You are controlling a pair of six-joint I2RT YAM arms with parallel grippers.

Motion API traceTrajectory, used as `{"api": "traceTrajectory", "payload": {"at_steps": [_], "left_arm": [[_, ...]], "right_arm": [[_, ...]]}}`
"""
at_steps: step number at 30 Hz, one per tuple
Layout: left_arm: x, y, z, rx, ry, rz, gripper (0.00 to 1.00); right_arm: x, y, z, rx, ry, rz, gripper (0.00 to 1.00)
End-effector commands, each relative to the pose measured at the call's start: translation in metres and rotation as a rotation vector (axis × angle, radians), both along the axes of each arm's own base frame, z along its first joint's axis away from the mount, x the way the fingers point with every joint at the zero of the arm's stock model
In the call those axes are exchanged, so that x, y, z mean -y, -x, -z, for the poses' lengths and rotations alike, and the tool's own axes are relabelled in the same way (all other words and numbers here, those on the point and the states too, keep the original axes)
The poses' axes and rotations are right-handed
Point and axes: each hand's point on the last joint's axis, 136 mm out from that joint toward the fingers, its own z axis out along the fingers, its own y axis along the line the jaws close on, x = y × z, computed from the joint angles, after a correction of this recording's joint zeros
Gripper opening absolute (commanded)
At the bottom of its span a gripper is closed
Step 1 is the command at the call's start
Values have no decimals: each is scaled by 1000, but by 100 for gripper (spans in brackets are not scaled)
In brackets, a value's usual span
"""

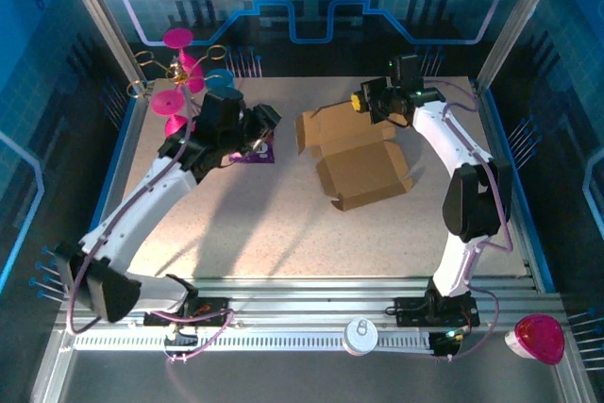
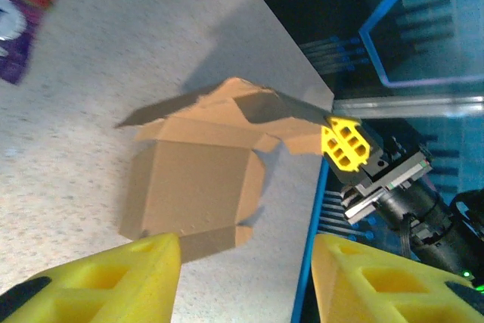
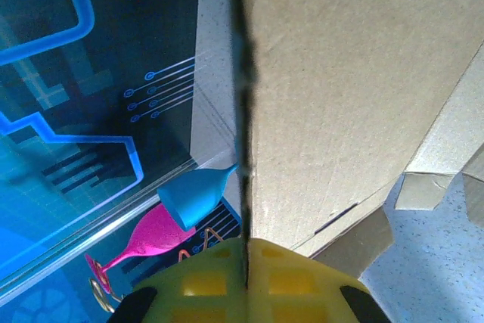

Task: Fold the paper box

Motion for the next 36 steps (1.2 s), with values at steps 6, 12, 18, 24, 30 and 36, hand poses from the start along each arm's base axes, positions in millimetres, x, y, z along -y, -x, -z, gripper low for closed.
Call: {"api": "traceTrajectory", "payload": {"at_steps": [6,12,18,24,30,36], "left_arm": [[63,-53,-13,19,140,144,36],[84,-77,12,-41,98,179,38],[99,-79,27,-97,91,195,40],[95,-76,44,-160,66,155,47],[98,-83,49,-167,85,138,47],[96,-85,40,-150,85,123,47]], "right_arm": [[-5,17,-18,33,-65,-3,0],[-1,20,-22,38,-74,-2,0],[1,19,-23,40,-80,1,0],[0,20,-23,41,-89,-1,0],[0,22,-25,45,-101,-1,0],[2,26,-24,45,-99,0,0]]}}
